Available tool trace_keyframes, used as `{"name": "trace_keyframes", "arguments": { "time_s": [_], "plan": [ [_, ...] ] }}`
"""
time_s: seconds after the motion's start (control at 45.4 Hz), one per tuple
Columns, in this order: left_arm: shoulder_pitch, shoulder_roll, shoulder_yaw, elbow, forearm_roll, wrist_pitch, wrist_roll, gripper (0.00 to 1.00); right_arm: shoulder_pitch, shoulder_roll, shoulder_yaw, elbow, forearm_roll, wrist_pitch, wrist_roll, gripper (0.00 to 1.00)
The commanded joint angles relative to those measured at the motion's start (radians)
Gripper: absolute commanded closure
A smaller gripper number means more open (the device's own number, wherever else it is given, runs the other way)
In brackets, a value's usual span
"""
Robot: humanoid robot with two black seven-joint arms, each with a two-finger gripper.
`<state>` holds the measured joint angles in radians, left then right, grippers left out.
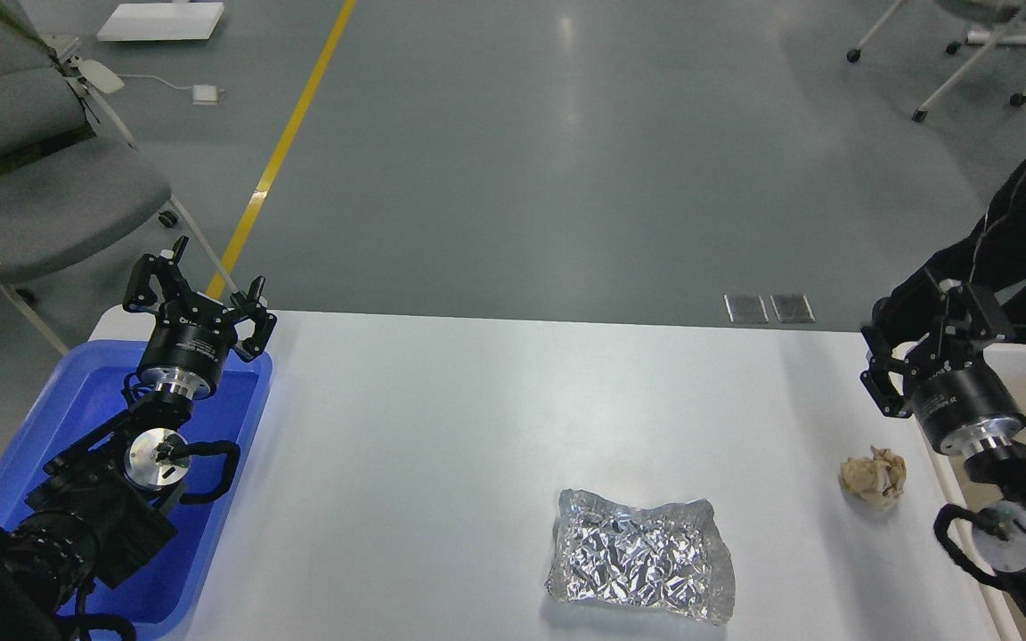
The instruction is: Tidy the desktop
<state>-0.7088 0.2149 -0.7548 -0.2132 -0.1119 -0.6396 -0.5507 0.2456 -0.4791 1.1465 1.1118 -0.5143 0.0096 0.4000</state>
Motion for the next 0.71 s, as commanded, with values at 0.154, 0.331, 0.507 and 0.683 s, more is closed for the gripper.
{"name": "trace_keyframes", "arguments": {
  "time_s": [0.154, 0.331, 0.507, 0.683],
  "plan": [
    [0.0, 0.0, 0.0, 0.0, 0.0, 0.0, 0.0, 0.0, 0.087, 0.106, 0.038, -0.124, -0.05, -0.013, 0.117, 0.0],
    [0.0, 0.0, 0.0, 0.0, 0.0, 0.0, 0.0, 0.0, 0.118, 0.083, -0.086, -0.161, -0.047, 0.0, 0.123, 0.0],
    [0.0, 0.0, 0.0, 0.0, 0.0, 0.0, 0.0, 0.0, 0.112, 0.088, -0.099, -0.17, -0.043, -0.002, 0.125, 0.0],
    [0.0, 0.0, 0.0, 0.0, 0.0, 0.0, 0.0, 0.0, 0.086, 0.126, -0.093, -0.178, 0.034, -0.002, 0.12, 0.0]
  ]
}}
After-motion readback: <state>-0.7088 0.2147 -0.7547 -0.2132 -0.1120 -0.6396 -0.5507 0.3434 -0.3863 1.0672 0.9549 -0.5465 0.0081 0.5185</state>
